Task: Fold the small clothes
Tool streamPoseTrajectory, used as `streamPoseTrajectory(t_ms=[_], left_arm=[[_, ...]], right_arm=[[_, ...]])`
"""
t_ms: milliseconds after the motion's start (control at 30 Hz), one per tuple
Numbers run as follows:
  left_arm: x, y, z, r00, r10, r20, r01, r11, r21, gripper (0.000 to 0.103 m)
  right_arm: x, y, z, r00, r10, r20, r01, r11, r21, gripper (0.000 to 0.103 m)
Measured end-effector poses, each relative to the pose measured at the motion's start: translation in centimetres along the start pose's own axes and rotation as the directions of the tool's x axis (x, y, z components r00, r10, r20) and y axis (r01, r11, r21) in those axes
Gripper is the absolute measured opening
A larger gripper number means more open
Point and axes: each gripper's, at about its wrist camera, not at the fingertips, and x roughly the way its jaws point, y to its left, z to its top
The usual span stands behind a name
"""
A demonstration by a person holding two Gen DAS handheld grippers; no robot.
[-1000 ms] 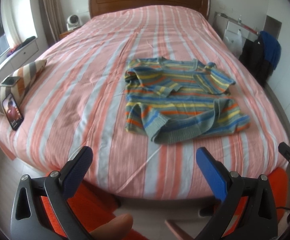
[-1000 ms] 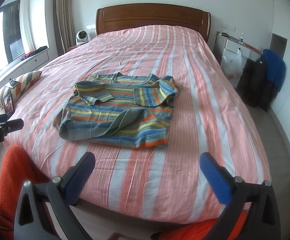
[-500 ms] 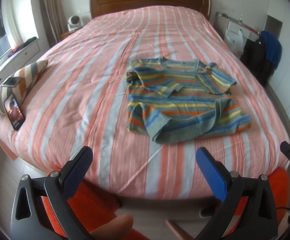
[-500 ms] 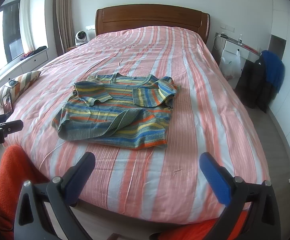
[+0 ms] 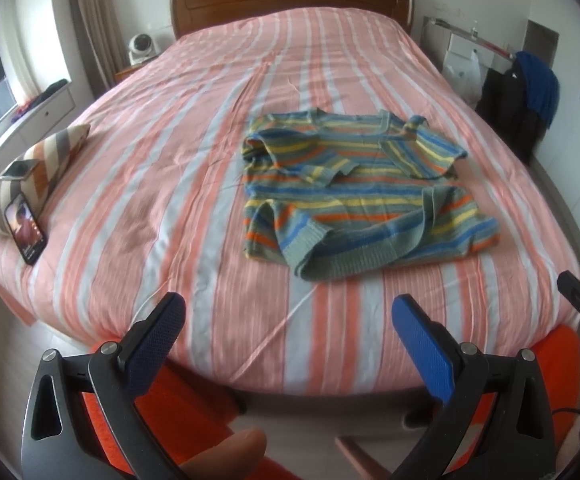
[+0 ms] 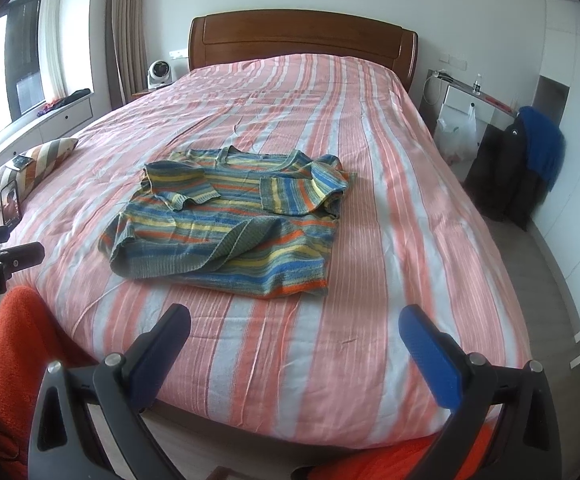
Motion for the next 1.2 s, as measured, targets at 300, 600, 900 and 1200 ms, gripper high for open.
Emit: streamPoseTrajectory(t_ms=[300,600,900,1200], left_arm=[[0.5,-0.8,-0.2,1.000,0.005,-0.003,-0.004,1.000,0.014,0.103],[0.9,-1.2,-0.6,1.000,0.005,-0.015,-0.005,1.000,0.024,0.103],[1.0,-1.2,-0.9,1.000,0.011,-0.021,-0.011,1.000,0.026,0.103],[1.2,-1.4,-1.1,1.000,0.009,-0.026,-0.008,0.999,0.033,0.103]], right_arm=[[0.5,-0.3,-0.2,0.999,-0.026,-0.026,0.026,1.000,0.004,0.103],[0.7,-0.4,-0.4,0.999,-0.036,-0.028,0.036,0.999,0.003,0.103],[0.9,-0.1,-0.5,0.998,-0.054,-0.041,0.054,0.999,-0.009,0.103],[1.2,-0.1,-0.6,0.997,-0.062,-0.050,0.062,0.998,-0.014,0.103]])
